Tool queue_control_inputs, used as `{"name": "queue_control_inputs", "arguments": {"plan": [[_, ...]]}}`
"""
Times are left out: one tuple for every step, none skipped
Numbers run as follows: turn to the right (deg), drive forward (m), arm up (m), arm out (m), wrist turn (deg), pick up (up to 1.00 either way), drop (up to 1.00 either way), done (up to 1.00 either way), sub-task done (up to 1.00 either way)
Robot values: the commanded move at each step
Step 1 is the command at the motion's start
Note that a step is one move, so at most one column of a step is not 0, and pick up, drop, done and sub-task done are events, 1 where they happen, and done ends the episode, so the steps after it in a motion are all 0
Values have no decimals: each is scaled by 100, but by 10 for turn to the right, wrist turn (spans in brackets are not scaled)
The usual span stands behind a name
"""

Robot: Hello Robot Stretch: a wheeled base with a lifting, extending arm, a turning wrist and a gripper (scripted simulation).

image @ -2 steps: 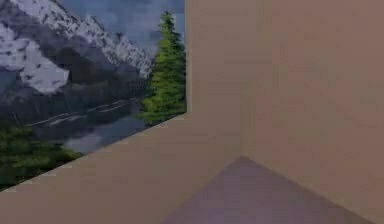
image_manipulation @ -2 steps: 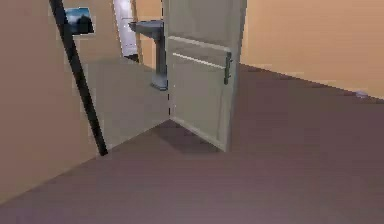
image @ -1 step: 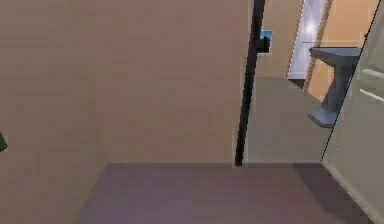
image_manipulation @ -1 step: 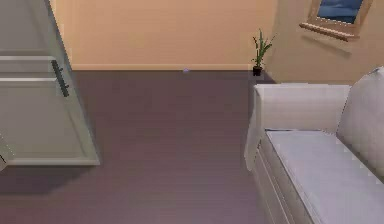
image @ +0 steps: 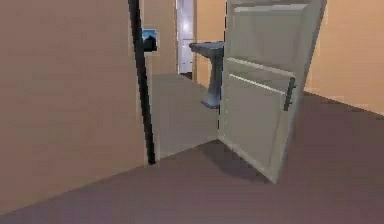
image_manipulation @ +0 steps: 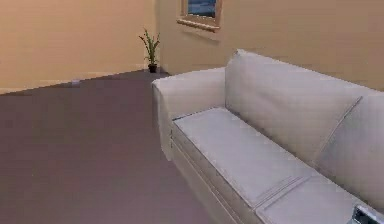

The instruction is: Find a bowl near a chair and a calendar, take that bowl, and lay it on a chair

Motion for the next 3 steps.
{"name": "queue_control_inputs", "arguments": {"plan": [[0, 100, 0, 0, 0, 0, 0, 0, 0], [0, 75, 0, 0, 0, 0, 0, 0, 0], [-270, 0, 0, 0, 0, 0, 0, 0, 0]]}}
